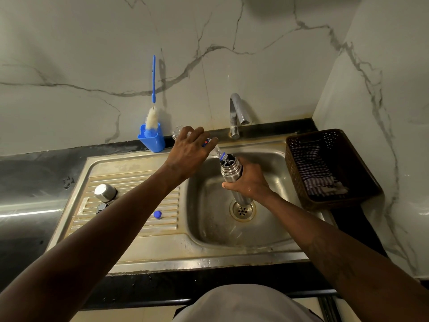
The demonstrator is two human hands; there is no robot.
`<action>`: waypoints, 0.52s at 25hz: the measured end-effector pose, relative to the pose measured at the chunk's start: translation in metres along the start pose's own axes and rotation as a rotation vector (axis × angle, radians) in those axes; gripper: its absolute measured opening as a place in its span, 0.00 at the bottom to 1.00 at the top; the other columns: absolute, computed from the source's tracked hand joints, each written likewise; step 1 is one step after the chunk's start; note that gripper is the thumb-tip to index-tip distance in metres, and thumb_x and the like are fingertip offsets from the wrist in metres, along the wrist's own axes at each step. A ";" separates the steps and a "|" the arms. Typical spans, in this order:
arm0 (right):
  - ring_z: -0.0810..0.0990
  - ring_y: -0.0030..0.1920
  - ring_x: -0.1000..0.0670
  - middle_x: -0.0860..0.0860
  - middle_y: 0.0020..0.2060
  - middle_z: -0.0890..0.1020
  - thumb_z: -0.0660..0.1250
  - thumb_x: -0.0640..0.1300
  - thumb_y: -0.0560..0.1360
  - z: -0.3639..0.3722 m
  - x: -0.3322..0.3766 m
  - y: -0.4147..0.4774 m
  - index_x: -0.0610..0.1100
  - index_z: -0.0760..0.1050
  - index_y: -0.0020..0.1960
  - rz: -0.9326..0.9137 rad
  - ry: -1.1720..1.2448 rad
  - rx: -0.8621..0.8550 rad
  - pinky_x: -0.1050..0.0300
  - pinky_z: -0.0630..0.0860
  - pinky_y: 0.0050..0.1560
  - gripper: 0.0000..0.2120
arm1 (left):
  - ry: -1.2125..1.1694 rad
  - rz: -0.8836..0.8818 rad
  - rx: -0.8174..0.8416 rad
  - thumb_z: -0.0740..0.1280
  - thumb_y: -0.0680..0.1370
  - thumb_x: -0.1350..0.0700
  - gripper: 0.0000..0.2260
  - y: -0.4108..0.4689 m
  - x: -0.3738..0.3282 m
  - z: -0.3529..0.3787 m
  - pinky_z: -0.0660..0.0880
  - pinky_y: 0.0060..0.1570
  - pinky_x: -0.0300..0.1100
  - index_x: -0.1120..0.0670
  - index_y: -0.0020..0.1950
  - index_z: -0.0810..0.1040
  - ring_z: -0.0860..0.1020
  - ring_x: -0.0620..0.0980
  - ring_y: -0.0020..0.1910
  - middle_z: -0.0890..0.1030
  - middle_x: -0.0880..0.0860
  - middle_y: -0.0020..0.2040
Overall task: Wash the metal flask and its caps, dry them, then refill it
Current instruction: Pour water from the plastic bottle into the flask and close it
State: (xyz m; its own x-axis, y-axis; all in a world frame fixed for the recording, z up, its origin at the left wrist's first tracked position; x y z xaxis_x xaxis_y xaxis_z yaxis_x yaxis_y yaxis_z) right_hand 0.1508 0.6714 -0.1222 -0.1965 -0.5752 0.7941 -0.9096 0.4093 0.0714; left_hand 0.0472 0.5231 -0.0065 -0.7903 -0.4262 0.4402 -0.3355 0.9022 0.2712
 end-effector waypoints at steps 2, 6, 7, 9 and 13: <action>0.77 0.43 0.74 0.64 0.42 0.81 0.85 0.56 0.58 -0.001 0.001 0.000 0.54 0.77 0.59 0.008 -0.012 -0.002 0.81 0.69 0.42 0.33 | 0.011 0.007 0.004 0.82 0.69 0.59 0.30 0.000 -0.001 -0.002 0.75 0.60 0.57 0.55 0.70 0.78 0.78 0.62 0.64 0.82 0.60 0.63; 0.77 0.42 0.73 0.64 0.42 0.81 0.85 0.55 0.58 -0.001 0.003 0.001 0.55 0.77 0.59 0.003 -0.026 0.012 0.80 0.69 0.41 0.33 | 0.035 0.028 0.012 0.83 0.69 0.57 0.31 0.001 -0.003 -0.004 0.74 0.62 0.58 0.55 0.70 0.78 0.79 0.62 0.64 0.82 0.60 0.63; 0.77 0.42 0.72 0.64 0.43 0.81 0.85 0.55 0.58 0.000 0.003 0.001 0.54 0.77 0.59 0.001 -0.029 0.017 0.80 0.69 0.41 0.33 | 0.046 0.037 0.010 0.82 0.69 0.57 0.31 0.001 -0.003 -0.005 0.74 0.62 0.58 0.55 0.70 0.78 0.79 0.62 0.64 0.82 0.60 0.63; 0.78 0.42 0.70 0.63 0.44 0.81 0.85 0.55 0.58 0.001 0.004 0.001 0.54 0.77 0.60 0.002 -0.034 0.023 0.78 0.68 0.43 0.33 | 0.067 0.055 0.000 0.82 0.70 0.57 0.30 0.001 -0.004 -0.007 0.73 0.63 0.58 0.56 0.70 0.78 0.79 0.61 0.64 0.82 0.60 0.63; 0.77 0.42 0.73 0.64 0.44 0.81 0.85 0.54 0.58 0.001 0.007 0.001 0.54 0.77 0.60 -0.003 -0.033 0.030 0.81 0.68 0.41 0.33 | 0.082 0.104 -0.037 0.80 0.72 0.58 0.26 0.002 -0.007 -0.010 0.73 0.63 0.57 0.56 0.69 0.78 0.79 0.61 0.63 0.81 0.60 0.64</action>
State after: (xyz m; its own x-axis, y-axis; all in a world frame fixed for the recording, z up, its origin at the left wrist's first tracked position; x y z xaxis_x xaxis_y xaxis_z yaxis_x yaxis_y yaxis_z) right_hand 0.1483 0.6668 -0.1175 -0.2050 -0.5998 0.7735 -0.9207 0.3863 0.0554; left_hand 0.0567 0.5273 -0.0007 -0.7746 -0.3363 0.5356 -0.2337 0.9392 0.2516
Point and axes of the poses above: each hand's wrist, its own y-axis towards the middle knuckle, its own z-axis out of the palm, x = y × z, the point moved 5 cm from there along y, towards the middle knuckle
